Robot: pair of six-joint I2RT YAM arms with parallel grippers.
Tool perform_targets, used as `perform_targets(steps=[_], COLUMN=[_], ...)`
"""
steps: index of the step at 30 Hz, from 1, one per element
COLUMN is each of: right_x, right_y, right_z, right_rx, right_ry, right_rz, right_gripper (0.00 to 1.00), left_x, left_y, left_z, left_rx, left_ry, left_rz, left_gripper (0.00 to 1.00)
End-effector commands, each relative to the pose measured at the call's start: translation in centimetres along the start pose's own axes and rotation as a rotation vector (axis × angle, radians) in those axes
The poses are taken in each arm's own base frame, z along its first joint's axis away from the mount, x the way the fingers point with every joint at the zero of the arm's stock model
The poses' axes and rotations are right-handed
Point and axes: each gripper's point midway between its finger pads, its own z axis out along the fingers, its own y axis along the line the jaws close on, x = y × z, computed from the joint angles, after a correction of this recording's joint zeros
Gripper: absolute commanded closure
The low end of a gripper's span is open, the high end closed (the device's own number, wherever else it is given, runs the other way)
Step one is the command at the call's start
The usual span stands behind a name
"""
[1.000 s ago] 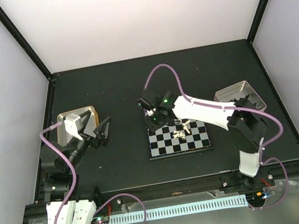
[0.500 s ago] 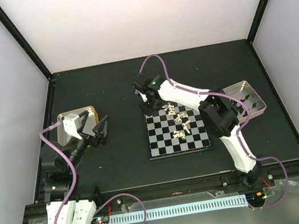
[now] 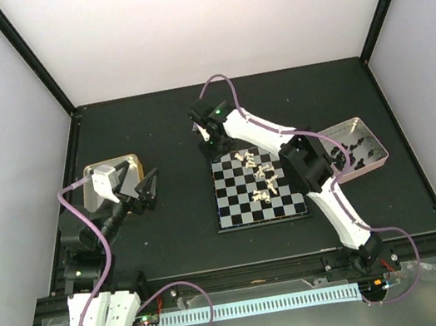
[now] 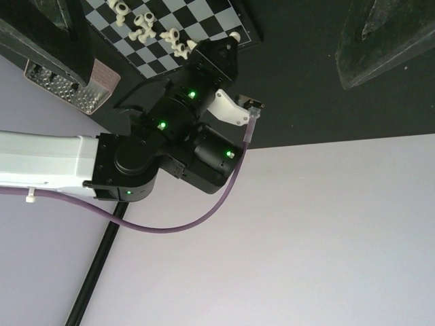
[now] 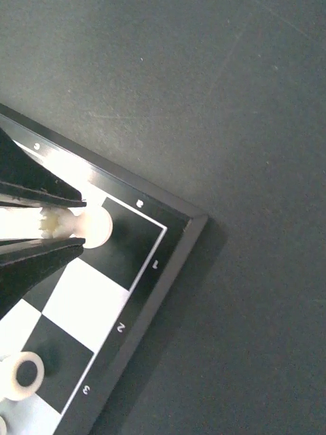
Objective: Set up the chess pieces on the board
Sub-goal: Place the chess piece on the chessboard.
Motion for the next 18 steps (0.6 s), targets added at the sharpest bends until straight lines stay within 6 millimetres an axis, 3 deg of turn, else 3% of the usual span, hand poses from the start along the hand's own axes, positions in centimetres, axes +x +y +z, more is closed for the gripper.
perform_targets(steps=[1,7,10,13,18], right_x=[-0.1,-0.2,-0.2,-0.4,-1.3], right_y=[-0.9,-0.8,-0.9,-0.5,-0.4], right_z=[0.3,0.6,0.6,0.5,-1.1], right_rx=[0.013,-0.003,-0.003,-0.024,-0.034], right_ry=[0.032,0.051,0.049,0.040,-0.035], right_rz=[0.026,0.013,0.020,0.014,0.034], right_gripper=[0.89,0.85,0.75,0.70,0.70], left_x=[-0.8,-0.8,-0.8,-0.7,-0.6], left_y=[0.0,0.0,0.0,0.0,0.0], left_z=[-0.4,-0.3,-0.3,-0.3,-0.2], left_rx=[-0.016,-0.014,-0.012,-0.012,-0.012], left_ry=[-0.024,-0.023,-0.022,-0.020,-0.018], left_rz=[0.021,0.020,0.019,0.018,0.017], left_gripper=[0.01,0.01,0.01,0.01,0.01])
